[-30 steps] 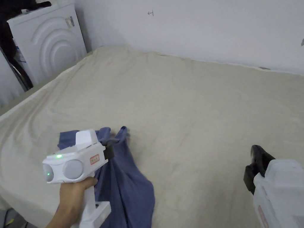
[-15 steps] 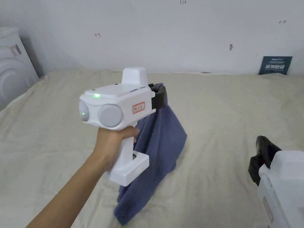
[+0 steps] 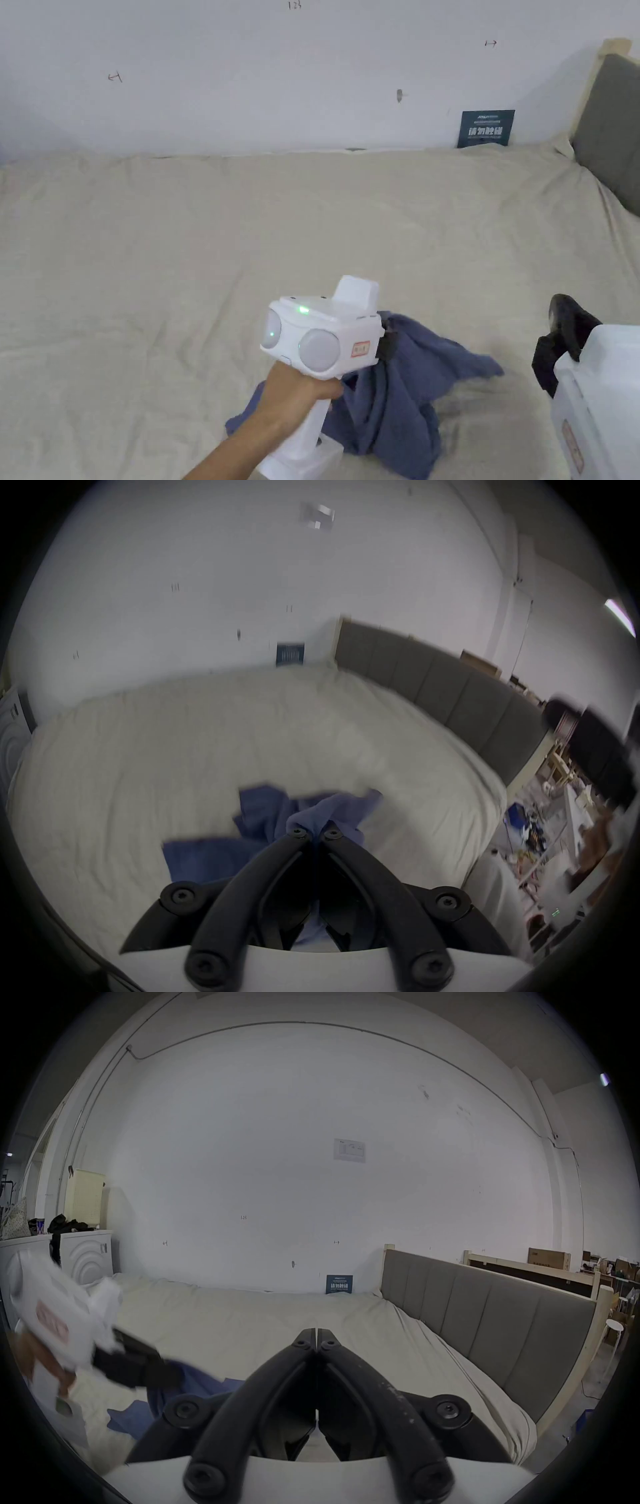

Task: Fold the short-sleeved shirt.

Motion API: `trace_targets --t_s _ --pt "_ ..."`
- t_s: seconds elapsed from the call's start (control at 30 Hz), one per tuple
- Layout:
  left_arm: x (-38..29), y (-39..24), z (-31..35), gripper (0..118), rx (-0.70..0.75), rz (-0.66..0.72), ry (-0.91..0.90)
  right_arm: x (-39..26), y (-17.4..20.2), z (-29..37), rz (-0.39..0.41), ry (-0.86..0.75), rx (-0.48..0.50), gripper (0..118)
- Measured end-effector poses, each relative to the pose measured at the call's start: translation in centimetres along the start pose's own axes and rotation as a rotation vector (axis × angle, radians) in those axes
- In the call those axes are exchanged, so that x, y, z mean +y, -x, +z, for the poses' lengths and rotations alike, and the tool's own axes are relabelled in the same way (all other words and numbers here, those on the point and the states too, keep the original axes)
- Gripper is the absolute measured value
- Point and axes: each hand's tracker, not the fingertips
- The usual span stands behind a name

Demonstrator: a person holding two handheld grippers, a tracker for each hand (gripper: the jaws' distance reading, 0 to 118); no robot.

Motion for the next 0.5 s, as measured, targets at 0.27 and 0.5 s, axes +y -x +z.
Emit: trace_targets --t_s 0.27,0.5 --pt "-7.2 1.6 -8.7 3 0.168 -0.031 0.298 -0.7 0.4 -0.3 -0.005 0.028 0.017 2" --pt "-7.1 1.5 -7.2 66 0.204 0.089 0.209 -0.6 0.3 -0.2 0.006 0.031 0.022 2"
